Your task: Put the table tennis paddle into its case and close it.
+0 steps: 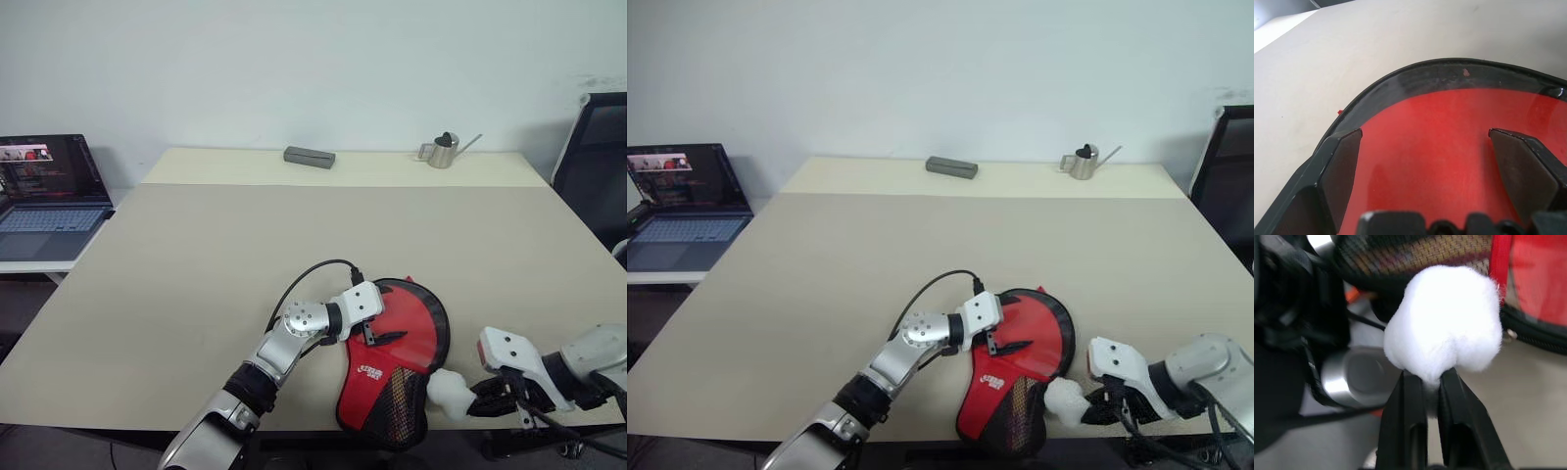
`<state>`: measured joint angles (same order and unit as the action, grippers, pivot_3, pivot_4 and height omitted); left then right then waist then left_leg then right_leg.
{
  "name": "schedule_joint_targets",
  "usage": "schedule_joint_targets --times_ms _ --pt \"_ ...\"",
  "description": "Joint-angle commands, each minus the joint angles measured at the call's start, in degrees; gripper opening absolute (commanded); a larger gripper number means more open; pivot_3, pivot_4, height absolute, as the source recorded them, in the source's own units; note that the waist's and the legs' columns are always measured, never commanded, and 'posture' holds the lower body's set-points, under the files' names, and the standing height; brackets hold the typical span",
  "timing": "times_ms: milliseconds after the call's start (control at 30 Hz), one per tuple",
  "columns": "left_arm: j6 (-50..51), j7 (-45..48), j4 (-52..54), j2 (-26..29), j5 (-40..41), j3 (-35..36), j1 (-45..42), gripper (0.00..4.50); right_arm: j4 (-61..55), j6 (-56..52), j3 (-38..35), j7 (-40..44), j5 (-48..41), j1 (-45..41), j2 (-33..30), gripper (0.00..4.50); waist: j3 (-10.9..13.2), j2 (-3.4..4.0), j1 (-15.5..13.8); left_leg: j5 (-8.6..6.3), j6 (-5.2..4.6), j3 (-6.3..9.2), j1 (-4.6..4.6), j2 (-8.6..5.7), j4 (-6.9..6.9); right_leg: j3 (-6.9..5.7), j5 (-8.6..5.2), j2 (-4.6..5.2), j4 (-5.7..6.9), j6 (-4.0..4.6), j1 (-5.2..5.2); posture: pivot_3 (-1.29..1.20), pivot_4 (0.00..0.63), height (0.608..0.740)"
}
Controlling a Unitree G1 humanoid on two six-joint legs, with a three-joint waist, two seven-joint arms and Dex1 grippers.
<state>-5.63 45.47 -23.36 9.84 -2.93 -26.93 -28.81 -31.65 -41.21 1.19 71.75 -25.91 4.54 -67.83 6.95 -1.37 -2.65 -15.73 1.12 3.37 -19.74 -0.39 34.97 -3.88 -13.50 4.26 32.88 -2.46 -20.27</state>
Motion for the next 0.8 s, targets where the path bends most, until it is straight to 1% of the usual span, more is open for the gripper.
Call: schedule_joint_targets --times_ms 33,100,200,333,367,433,533,567,633,700,733,800 --pt "1.33 0.08 -4.06 1.37 -2.88 -1.07 2.16 4.5 1.18 -0.21 -5.54 3.13 -3.49 0.46 -2.01 1.54 0.0 0.0 -0.02 0.0 0.0 -0.01 0.0 0.0 0.0 0.0 0.01 0.0 0.0 -0.02 0.0 0.0 0.15 0.74" --pt "1.32 0.02 -4.03 1.39 -2.94 -1.0 2.19 4.5 1.74 -0.84 -9.28 4.33 -6.05 1.09 -2.03 2.23 0.0 0.0 -0.03 0.0 0.0 -0.01 0.0 0.01 0.0 0.0 0.01 -0.01 0.01 -0.02 0.0 0.0 0.15 0.74" --pt "1.32 -0.05 -4.08 1.44 -3.0 -0.84 2.15 4.5 3.64 -2.34 -14.75 5.51 -9.19 0.64 -2.27 2.23 -0.01 0.01 -0.04 0.0 0.0 -0.04 0.01 0.0 0.01 0.01 0.02 -0.01 0.03 -0.03 0.01 0.0 0.15 0.74" --pt "1.24 -0.1 -4.06 1.52 -2.95 -0.53 2.17 4.5 3.97 -3.2 -16.66 5.83 -10.97 -0.03 -2.59 2.23 -0.01 0.01 -0.03 0.0 0.0 -0.06 0.02 0.02 0.02 0.02 0.0 -0.01 0.02 -0.01 0.01 0.0 0.15 0.74" --pt "1.32 -0.14 -3.93 1.53 -2.75 -0.27 2.14 4.5 4.5 -4.56 -16.65 4.88 -12.52 -1.99 -1.94 2.23 -0.01 0.02 -0.02 0.0 0.0 -0.06 0.02 0.03 0.02 0.02 0.0 -0.01 0.02 0.0 0.01 0.0 0.15 0.74" --pt "1.47 0.06 -2.54 2.05 -1.94 0.74 2.3 4.5 7.31 -6.81 -14.24 0.62 -12.92 -8.29 0.44 2.23 0.04 0.08 0.4 0.0 0.0 -0.07 0.05 0.03 0.01 0.04 0.0 -0.01 0.03 0.0 0.0 0.0 0.15 0.74" --pt "4.33 3.67 3.59 3.96 3.0 4.35 2.99 4.5 13.23 -10.19 -8.8 -7.77 -9.55 -17.64 5.93 2.23 0.15 -0.05 1.32 0.01 0.0 -0.07 0.06 0.06 0.02 0.05 0.0 -0.01 0.02 0.0 -0.01 0.0 0.15 0.74" --pt "6.56 5.92 7.23 5.24 5.84 5.98 3.12 4.5 15.58 -10.2 -6.68 -10.62 -7.24 -20.09 7.71 2.4 0.27 -0.15 1.69 0.01 0.0 -0.06 0.07 0.09 0.02 0.05 0.0 -0.01 0.05 0.01 -0.01 0.0 0.15 0.74" --pt "11.41 9.57 13.34 8.01 10.9 8.94 2.71 4.5 19.47 -10.09 -4.08 -13.85 -4.7 -23.28 10.75 2.8 0.49 0.04 2.08 0.01 0.0 -0.07 0.06 0.17 0.0 0.06 0.0 -0.02 0.14 0.02 -0.14 0.0 0.15 0.74" --pt "15.42 12.08 17.3 11.09 14.08 11.15 1.9 4.5 21.24 -9.59 -1.58 -15.18 -2.59 -24.85 12.27 3.44 0.65 0.09 2.15 0.03 -0.01 -0.08 -0.06 0.12 0.0 0.08 0.16 -0.06 0.25 -0.21 -0.33 0.0 0.15 0.74" --pt "17.6 13.5 19.15 12.7 15.64 12.08 1.63 4.5 21.82 -9.55 -0.52 -15.83 -1.86 -25.61 13.15 3.84 0.65 0.16 2.17 0.04 -0.01 -0.09 -0.11 0.06 0.01 0.1 0.23 -0.09 0.29 -0.32 -0.49 0.0 0.15 0.74" --pt "21.16 16.37 22.37 15.75 18.31 13.34 1.45 4.5 23.4 -10.1 0.74 -17.4 -1.24 -27.35 15.63 4.46 0.63 0.19 2.05 0.04 -0.02 -0.08 -0.27 0.01 -0.01 0.15 0.24 -0.1 0.31 -0.31 -0.68 0.0 0.15 0.74"
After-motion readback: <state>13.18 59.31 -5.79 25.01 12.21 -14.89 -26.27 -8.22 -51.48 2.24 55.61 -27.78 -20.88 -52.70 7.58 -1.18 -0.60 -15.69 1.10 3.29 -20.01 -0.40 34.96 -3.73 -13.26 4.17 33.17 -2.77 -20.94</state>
